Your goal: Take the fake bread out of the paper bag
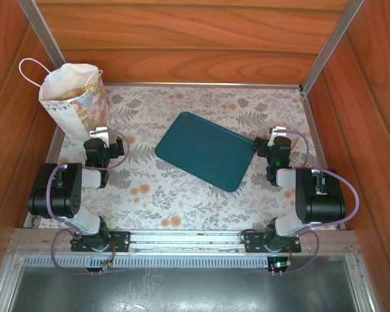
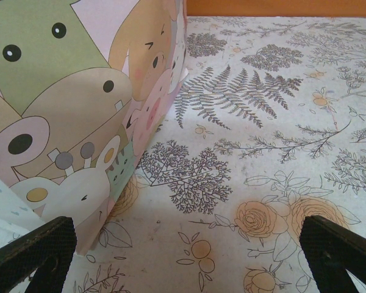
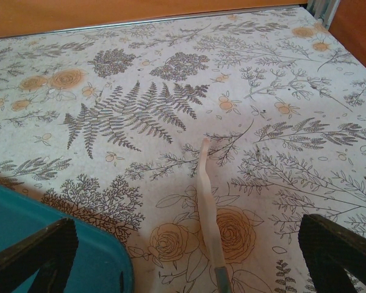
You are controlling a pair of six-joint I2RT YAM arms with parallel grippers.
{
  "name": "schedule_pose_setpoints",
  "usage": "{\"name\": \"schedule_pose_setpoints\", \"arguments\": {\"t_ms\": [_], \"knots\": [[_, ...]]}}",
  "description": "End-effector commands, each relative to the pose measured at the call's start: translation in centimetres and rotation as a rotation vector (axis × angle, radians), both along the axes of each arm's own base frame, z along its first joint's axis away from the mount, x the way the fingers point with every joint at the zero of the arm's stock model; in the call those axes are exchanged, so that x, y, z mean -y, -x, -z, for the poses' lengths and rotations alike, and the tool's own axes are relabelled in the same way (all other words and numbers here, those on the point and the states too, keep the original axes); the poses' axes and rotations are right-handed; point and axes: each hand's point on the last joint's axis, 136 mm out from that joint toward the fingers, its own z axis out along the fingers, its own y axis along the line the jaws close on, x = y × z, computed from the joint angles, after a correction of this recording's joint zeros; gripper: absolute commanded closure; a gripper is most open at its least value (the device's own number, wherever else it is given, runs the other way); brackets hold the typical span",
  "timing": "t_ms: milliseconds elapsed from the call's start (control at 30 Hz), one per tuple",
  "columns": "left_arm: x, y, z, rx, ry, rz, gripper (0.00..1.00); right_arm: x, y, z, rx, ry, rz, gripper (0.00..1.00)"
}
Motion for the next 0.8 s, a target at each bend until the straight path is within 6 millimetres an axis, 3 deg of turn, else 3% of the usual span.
{"name": "schedule_pose_setpoints", "arguments": {"t_ms": [0,767], "knots": [[0.28,-0.61,-0.85,0.022,-0.001,0.017,0.0,-0.04,-0.44,-0.66,0.017,0.004,0.006,0.0],[0.54,-0.45,-1.02,0.031,-0.007,0.032,0.0,-0.21,-0.36,-0.77,0.024,0.007,-0.002,0.0]]}}
